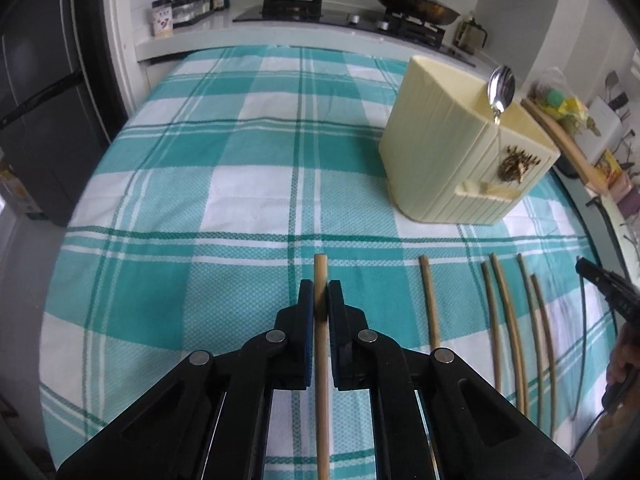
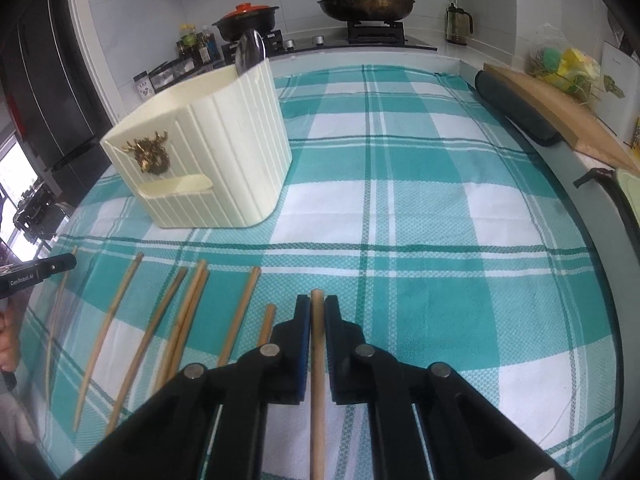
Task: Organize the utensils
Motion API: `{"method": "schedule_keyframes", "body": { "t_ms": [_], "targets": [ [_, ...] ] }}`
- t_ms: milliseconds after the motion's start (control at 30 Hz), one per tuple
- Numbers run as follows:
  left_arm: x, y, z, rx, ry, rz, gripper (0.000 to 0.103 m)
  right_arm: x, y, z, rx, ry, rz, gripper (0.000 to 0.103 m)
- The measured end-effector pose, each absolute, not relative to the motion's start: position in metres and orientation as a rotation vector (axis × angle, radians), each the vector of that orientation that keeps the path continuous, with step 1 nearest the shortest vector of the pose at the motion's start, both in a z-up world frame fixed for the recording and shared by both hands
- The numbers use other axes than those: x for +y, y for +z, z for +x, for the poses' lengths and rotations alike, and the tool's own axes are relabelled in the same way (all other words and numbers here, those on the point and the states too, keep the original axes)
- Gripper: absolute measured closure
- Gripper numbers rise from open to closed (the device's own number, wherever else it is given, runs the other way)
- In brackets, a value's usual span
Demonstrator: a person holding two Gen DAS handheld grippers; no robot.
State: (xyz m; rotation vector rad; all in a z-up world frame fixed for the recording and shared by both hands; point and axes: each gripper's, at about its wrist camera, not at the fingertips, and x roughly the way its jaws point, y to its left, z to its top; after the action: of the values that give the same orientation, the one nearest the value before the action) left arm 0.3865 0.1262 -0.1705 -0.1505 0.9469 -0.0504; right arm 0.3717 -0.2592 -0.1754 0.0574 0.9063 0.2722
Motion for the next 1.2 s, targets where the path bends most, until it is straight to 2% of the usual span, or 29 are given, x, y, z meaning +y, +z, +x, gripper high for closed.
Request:
{"method": "schedule_keyframes", "body": {
  "t_ms": [267, 533, 900, 1200],
  "targets": [
    [0.129, -0.101, 0.333, 0.792, -0.103, -0.176, 0.098, -0.264, -0.113, 0.33, 0.79, 0.342, 0.076, 0.096],
    [0.122, -0.053, 0.287, 0.676, -0.147, -0.175, 0.098, -0.27, -0.061, 0.281, 0.673, 0.384, 0.066, 0.096],
    [0.1, -0.016, 0.262, 0.575, -0.179, -0.149, 0.098, -0.268, -0.008, 0.237, 0.515, 0.409, 0.044, 0.096],
    [0.099, -0.017, 0.262, 0.571, -0.178, -0.157, 0.098, -0.27, 0.008, 0.229, 0.465, 0.412, 0.051, 0.096]
  ]
}}
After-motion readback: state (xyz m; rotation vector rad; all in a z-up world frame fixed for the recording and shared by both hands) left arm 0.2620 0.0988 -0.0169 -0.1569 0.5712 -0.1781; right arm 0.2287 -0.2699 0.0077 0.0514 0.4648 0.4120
